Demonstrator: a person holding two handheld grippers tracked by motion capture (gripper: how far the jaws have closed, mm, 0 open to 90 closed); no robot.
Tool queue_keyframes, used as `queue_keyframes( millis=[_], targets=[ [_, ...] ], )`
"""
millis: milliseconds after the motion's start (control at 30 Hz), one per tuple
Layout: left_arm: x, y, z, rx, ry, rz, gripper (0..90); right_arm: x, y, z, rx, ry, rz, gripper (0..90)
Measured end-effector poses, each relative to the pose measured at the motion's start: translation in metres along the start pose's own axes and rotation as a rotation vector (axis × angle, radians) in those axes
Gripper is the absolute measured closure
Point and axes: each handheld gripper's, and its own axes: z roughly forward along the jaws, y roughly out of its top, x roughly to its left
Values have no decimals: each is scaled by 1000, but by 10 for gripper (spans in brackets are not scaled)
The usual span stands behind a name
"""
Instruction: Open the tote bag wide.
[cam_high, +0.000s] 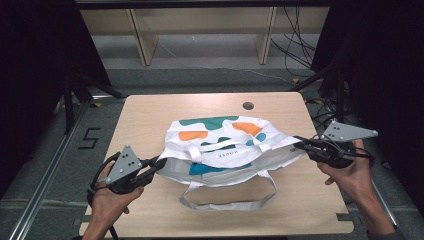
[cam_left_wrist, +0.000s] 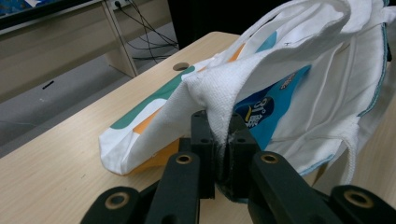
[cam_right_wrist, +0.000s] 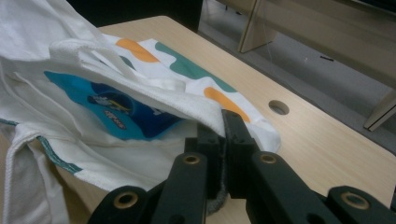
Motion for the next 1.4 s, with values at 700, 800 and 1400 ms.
queue_keyframes(
  millis=[700, 800, 1400],
  targets=[
    [20, 34, -18, -81, 44, -2, 841, -9, 35, -12, -37, 7, -16, 881],
    [22, 40, -22, -116, 49, -1, 842, -9, 41, -15, -46, 10, -12, 882],
    [21, 79, -40, -250, 48, 6, 846, -15, 68, -43, -148, -19, -40, 885]
  ],
)
